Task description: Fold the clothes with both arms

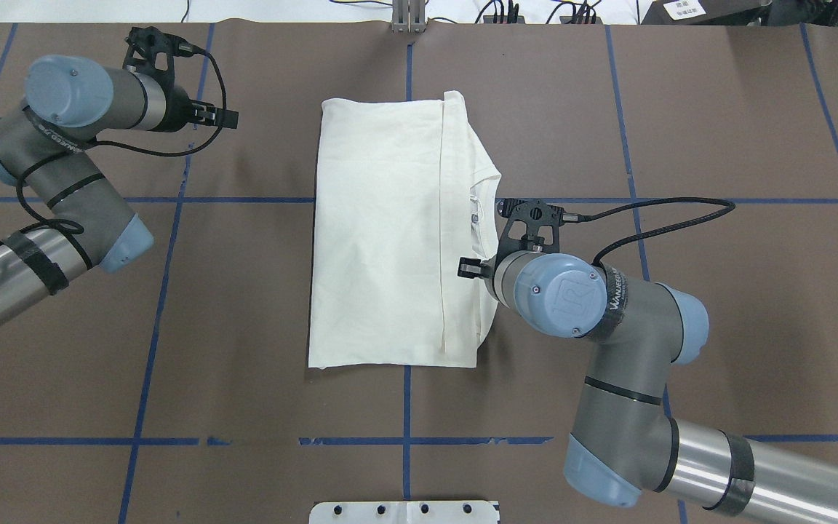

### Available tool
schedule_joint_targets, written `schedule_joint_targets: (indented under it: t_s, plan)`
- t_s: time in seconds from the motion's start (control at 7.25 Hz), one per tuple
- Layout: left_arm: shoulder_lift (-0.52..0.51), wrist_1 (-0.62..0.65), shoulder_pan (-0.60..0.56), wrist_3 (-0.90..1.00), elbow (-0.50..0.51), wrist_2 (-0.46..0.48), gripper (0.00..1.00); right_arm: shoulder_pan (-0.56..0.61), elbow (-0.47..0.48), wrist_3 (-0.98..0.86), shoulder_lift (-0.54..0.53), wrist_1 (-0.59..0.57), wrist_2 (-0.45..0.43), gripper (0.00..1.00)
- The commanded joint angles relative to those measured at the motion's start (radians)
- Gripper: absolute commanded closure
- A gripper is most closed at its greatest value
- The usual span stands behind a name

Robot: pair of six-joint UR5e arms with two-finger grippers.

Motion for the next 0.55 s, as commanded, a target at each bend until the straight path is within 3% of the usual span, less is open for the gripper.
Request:
schedule_joint_targets:
  t_s: [0.0,0.28,0.41]
  plan:
    - [0.116,0.023,-0.004,0.006,-0.147,-0.089,0.0,-0.026,0.045,-0.047,0.036,-0.096,-0.001,0.0]
    - [0.21,0.038,-0.005,0.009,-0.256,-0.119,0.0,-0.095,0.048,-0.114,0.062,-0.186,-0.011,0.0]
    - [0.213,0.04,-0.004,0.009,-0.256,-0.118,0.0,-0.125,0.047,-0.197,0.081,-0.217,-0.034,0.08]
